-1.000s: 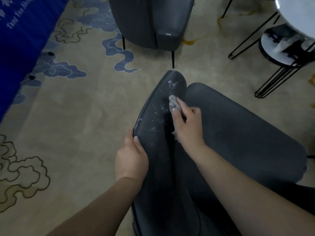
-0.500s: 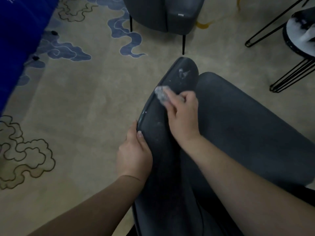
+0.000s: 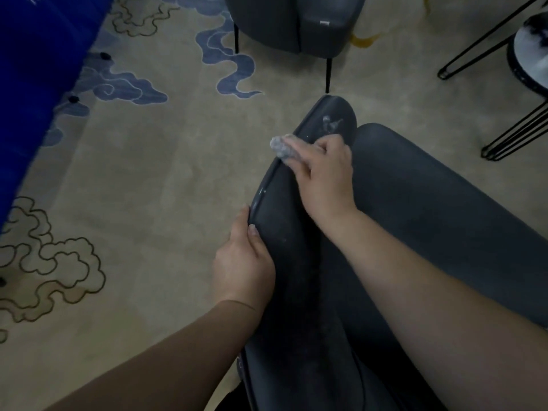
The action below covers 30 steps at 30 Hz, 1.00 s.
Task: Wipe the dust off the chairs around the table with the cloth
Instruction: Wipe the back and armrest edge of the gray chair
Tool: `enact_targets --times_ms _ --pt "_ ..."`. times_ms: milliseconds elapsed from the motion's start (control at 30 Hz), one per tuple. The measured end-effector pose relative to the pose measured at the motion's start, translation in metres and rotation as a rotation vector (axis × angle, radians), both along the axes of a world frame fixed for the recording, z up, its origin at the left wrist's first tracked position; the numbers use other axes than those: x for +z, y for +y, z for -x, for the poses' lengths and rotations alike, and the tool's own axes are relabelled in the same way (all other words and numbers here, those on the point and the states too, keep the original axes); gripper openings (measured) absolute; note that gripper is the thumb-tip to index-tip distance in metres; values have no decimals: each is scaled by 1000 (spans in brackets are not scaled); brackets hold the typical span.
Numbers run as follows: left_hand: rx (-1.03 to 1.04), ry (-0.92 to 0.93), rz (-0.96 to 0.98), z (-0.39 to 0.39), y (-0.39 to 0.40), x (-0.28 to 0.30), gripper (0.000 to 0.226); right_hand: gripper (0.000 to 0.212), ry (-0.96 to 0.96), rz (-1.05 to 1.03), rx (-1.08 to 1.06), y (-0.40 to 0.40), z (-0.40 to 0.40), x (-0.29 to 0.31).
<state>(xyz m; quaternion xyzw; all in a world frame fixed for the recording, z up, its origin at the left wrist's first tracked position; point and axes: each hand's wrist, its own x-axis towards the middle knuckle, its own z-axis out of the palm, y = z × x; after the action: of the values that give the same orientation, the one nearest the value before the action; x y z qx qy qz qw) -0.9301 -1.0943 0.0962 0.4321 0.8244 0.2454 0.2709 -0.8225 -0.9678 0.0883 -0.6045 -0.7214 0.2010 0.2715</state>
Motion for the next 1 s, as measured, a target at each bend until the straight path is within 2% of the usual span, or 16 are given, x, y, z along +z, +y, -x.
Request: enact_targets --times_ms 100,300,400,500,667,767,867,1000 --pt "8 -27 -16 0 -1 0 34 33 -4 49 17 2 2 6" --pt "26 -39 -3 2 0 -3 29 28 -72 6 386 -50 9 21" --pt "13 -29 -28 2 0 -5 30 24 -199 29 286 -19 10 26" --pt "8 -26 -33 2 -1 -5 30 25 -216 77 171 -11 13 25" --pt "20 -22 -23 2 1 -4 30 16 -193 42 407 -39 20 28" --pt "8 -1 -27 1 1 -4 30 18 -231 78 296 -7 10 28" --pt "4 -8 -49 1 0 -4 30 29 -149 67 151 -7 4 22" --pt "21 1 -52 1 1 -5 29 29 39 20 264 -61 5 14"
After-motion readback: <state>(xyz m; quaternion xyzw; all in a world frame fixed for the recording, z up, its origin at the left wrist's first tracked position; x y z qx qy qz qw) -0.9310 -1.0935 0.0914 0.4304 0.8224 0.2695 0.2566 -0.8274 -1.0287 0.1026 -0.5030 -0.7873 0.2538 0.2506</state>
